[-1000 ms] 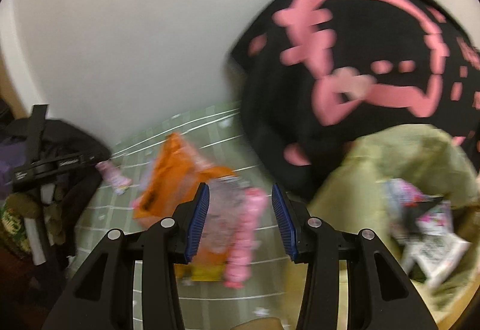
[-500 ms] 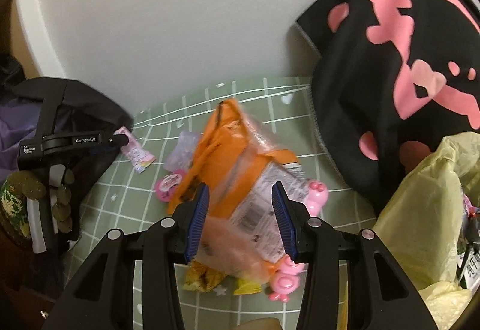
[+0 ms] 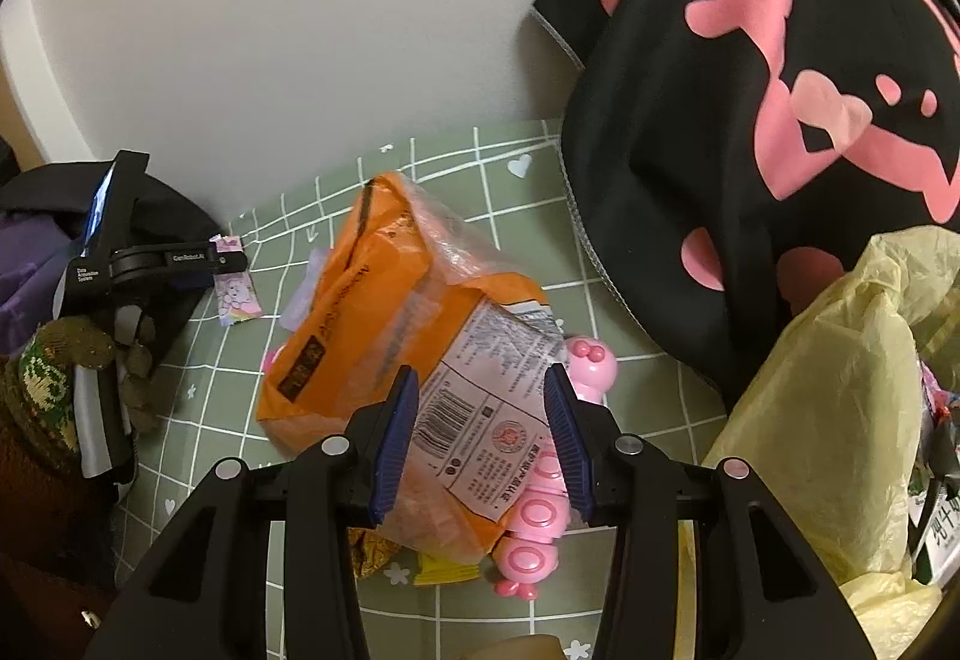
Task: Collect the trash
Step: 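Grasp the pink candy stick wrapper with the left tool, then grasp the orange air-cushion bag with the right tool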
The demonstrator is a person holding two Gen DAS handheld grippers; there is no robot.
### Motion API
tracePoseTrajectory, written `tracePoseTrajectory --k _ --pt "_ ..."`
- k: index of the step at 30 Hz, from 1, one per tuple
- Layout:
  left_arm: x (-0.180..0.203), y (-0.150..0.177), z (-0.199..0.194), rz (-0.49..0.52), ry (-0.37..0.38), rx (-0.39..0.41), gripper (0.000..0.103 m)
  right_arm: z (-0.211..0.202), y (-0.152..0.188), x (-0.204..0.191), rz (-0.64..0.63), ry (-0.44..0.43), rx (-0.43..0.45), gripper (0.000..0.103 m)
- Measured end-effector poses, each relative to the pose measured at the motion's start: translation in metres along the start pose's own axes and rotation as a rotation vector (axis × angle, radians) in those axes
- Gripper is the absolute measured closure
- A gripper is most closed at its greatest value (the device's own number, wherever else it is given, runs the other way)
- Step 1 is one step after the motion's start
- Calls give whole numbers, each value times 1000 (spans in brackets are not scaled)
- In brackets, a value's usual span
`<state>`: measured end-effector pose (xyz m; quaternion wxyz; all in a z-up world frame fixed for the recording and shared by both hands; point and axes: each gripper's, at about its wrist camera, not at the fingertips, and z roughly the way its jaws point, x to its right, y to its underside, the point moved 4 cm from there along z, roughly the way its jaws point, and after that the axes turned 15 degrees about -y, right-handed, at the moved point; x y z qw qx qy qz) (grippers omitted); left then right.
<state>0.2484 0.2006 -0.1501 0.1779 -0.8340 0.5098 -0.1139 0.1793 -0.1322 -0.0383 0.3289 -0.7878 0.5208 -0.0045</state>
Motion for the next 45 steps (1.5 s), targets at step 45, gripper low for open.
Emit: tracePoseTrajectory --k 45 --pt "51 47 -117 256 238 107 98 18 23 -55 -294 -157 -105 75"
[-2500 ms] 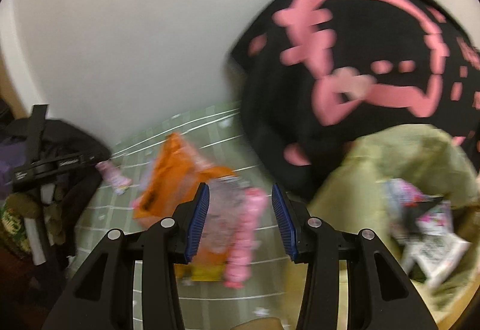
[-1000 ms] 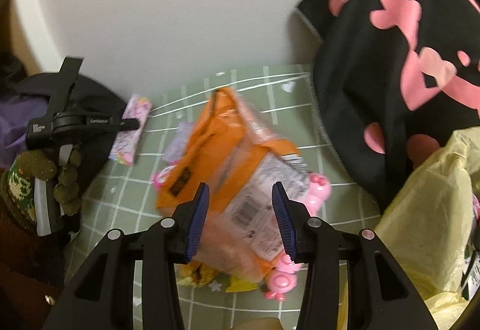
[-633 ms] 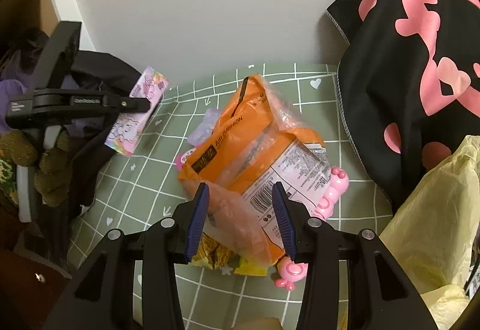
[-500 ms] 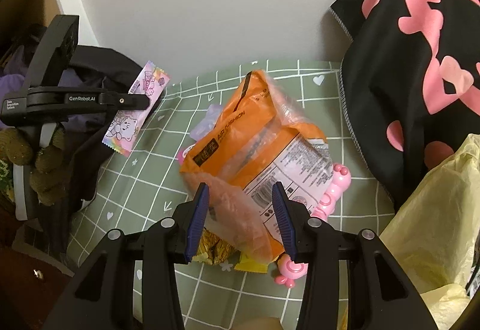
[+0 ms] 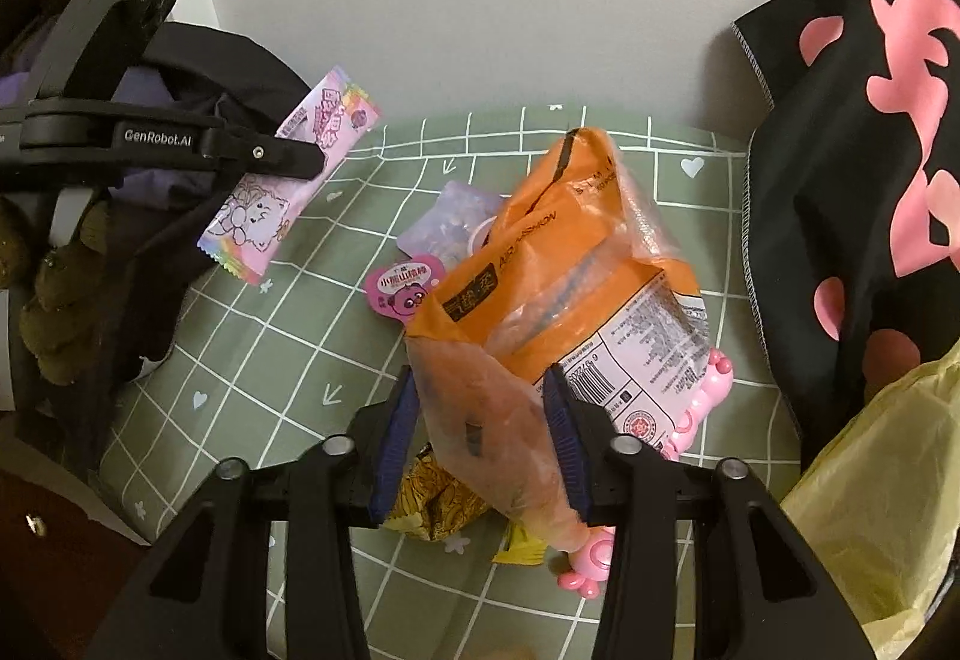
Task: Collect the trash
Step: 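Grasp the orange air-cushion bag with the right tool, then carry the candy stick and orange bag over the yellow bag with both tools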
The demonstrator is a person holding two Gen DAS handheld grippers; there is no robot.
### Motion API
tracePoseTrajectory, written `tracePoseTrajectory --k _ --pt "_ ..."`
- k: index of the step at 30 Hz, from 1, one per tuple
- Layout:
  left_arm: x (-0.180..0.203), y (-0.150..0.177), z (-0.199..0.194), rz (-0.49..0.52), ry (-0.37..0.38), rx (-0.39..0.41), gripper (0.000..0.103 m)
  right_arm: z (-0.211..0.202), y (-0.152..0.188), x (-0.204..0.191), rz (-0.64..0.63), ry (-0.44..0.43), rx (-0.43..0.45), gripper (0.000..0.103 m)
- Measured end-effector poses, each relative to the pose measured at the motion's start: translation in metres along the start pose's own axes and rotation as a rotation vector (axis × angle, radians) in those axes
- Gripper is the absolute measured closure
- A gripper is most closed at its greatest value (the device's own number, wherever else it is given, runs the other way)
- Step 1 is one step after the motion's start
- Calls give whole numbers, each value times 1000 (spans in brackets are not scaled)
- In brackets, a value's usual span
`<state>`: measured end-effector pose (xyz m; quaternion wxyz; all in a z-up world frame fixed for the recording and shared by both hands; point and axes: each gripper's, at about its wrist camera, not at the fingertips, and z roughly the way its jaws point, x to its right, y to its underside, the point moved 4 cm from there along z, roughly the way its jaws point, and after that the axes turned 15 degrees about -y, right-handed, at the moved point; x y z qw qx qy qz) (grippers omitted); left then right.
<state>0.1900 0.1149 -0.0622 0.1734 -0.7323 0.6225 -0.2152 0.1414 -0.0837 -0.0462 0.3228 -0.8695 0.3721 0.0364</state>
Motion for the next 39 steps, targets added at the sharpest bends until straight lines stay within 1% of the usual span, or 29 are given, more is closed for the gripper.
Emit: tracePoseTrajectory --k 2,4,7,10,12,14,16,19,22,25,28,30,33,34,35,37,39 --pt "1 0 -1 6 1 3 98 -5 -2 0 -6 20 10 85" --pt "1 0 -2 4 5 6 98 -10 -6 1 13 12 25 87" --pt "-2 -4 -4 -2 5 15 98 -20 -12 5 34 4 50 88" --pt "-6 -20 -9 -18 10 31 98 -35 -24 8 76 -24 91 89" --pt "-4 -30 -12 -13 11 47 98 -48 -34 9 90 -20 129 89" --pt "2 -42 -13 -3 23 63 98 -58 -41 11 105 -6 159 89" --pt "12 -53 -8 15 52 63 98 -67 -44 15 141 13 184 89" --pt "28 -60 8 42 102 41 98 -75 -44 17 183 44 198 89" --pt "43 -62 26 67 139 9 98 -79 -38 19 229 99 200 89" --pt "51 -58 32 70 149 1 98 -85 -30 19 271 104 205 89" --pt "53 -49 29 75 160 1 98 -79 -22 7 235 83 170 89" --pt "52 -40 24 85 133 8 98 -70 -18 4 219 58 154 89" --pt "43 -25 13 75 115 2 98 -56 -12 4 211 23 138 89" --pt "39 -21 9 74 99 4 98 -53 -10 2 205 17 136 89" --pt "34 -15 3 68 73 5 98 -51 -11 2 201 11 136 89" --pt "27 -7 -7 49 65 2 98 -51 -13 -5 178 -5 140 89" --pt "27 -3 -17 55 49 21 98 -56 -18 -12 142 -6 140 89"
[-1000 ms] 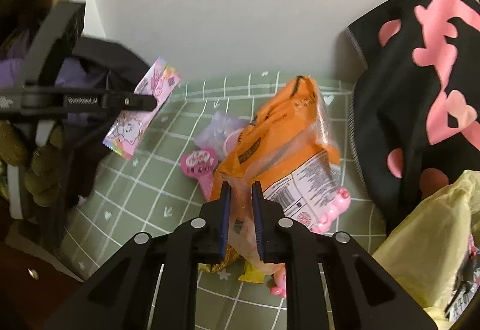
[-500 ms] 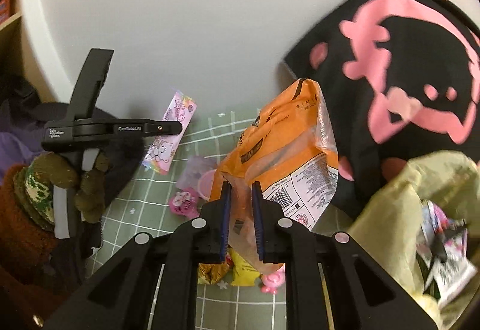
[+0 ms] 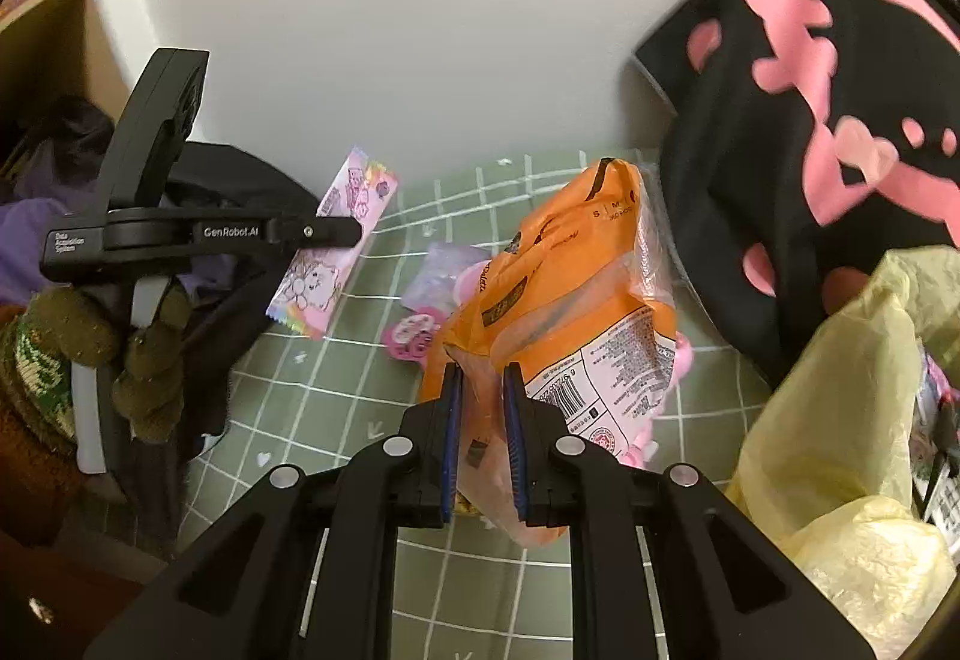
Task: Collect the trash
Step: 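Carry the candy stick and orange bag over the yellow bag with both tools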
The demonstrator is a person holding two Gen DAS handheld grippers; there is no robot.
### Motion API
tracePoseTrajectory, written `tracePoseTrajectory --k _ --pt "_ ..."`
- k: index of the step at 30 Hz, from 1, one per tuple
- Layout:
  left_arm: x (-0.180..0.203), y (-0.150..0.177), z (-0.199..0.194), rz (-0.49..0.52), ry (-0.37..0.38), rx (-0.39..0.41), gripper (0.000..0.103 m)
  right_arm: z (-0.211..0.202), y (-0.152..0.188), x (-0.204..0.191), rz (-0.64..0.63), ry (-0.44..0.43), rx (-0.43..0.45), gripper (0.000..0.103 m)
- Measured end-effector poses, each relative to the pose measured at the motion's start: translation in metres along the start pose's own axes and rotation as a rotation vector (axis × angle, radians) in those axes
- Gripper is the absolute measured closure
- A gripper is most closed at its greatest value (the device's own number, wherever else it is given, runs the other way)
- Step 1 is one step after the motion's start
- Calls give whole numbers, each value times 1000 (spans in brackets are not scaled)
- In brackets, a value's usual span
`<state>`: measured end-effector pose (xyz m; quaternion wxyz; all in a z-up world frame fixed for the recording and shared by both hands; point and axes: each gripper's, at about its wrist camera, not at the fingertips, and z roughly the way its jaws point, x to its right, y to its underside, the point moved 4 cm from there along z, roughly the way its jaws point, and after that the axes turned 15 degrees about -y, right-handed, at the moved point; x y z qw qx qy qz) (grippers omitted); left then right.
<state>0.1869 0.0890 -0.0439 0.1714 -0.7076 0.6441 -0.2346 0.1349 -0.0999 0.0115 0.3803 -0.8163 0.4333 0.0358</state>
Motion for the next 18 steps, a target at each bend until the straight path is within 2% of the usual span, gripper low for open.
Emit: tracePoseTrajectory --k 4,8,13,18 --pt "12 2 -26 27 -7 47 98 -23 -17 -14 -72 17 32 89" --pt "43 -6 -55 79 18 115 98 -56 -33 -17 -114 72 91 89" --pt "106 -15 -85 173 105 186 98 -118 -44 -11 -131 182 184 89" --pt "176 -17 -98 281 214 212 98 -185 -38 5 -120 331 254 89"
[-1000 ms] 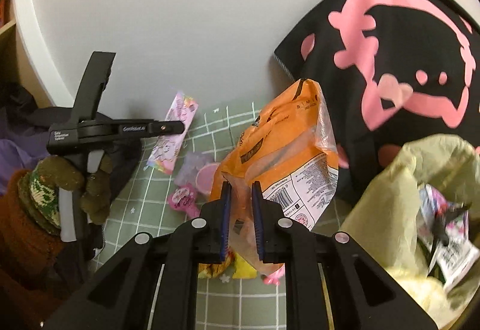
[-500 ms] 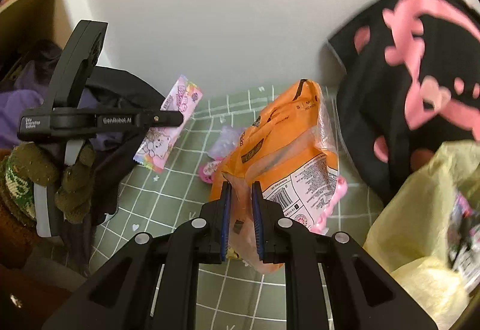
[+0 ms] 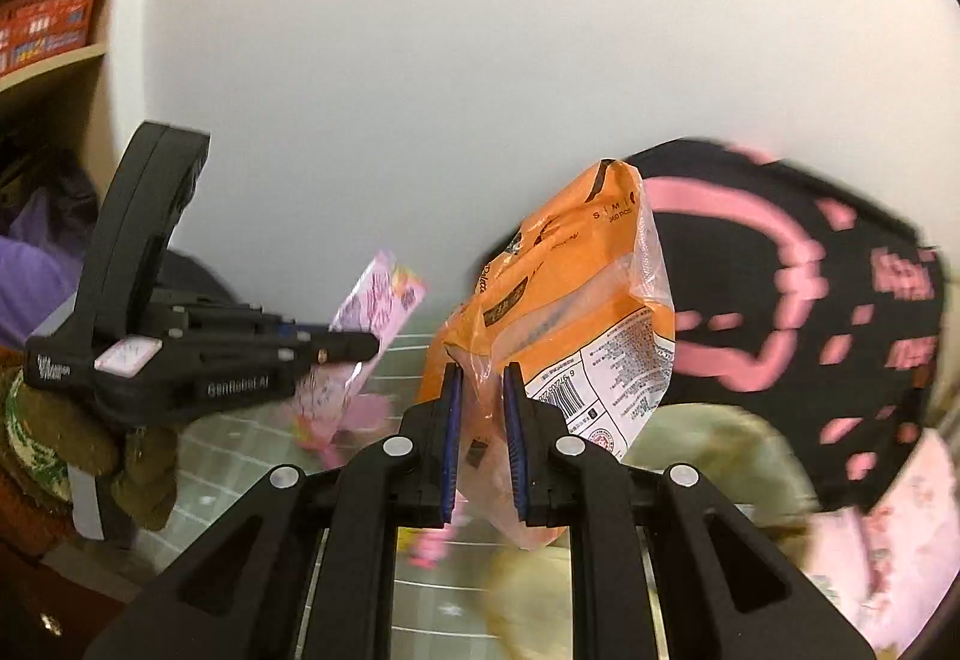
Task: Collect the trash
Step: 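Carry the candy stick and orange bag over the yellow bag with both tools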
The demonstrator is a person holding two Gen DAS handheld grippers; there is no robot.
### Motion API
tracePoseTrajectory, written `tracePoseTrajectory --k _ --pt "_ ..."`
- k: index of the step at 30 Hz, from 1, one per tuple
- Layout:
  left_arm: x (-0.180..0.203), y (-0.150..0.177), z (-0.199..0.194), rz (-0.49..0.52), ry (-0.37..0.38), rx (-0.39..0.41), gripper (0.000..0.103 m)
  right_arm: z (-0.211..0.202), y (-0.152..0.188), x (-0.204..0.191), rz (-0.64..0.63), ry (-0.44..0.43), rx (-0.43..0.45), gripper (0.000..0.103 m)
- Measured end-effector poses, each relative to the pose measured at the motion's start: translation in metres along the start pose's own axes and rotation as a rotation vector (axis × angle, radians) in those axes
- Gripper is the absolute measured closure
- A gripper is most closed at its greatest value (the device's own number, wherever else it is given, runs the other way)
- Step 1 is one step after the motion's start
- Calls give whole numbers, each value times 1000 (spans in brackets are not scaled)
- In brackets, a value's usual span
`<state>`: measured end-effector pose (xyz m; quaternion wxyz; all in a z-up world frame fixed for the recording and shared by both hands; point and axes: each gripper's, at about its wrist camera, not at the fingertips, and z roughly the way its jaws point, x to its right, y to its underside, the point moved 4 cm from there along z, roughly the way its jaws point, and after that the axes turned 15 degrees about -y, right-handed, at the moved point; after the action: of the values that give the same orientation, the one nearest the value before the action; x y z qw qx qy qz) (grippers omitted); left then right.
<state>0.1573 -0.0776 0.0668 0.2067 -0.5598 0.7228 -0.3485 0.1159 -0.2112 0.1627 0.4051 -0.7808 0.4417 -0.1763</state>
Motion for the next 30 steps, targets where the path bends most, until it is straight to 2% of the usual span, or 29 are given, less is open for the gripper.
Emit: tracePoseTrajectory --k 7,14,18,22,26,27,28,30 --pt "85 -12 26 146 140 -29 98 -48 20 47 86 146 5 89" --pt "129 -6 63 201 261 -103 98 -60 44 73 185 208 -7 89" --pt "137 -3 93 208 279 -173 98 -63 55 90 241 208 -6 89" --pt "145 2 123 218 266 -230 98 -62 62 98 265 211 -12 89" --pt "148 5 141 216 250 -252 98 -58 65 108 284 208 -14 89" --pt "147 4 143 208 249 -253 92 -58 66 110 287 205 -12 89" --pt "146 3 145 194 252 -256 81 -57 66 112 289 202 -10 89" --pt "141 0 146 159 264 -252 65 -56 65 115 288 191 -8 89"
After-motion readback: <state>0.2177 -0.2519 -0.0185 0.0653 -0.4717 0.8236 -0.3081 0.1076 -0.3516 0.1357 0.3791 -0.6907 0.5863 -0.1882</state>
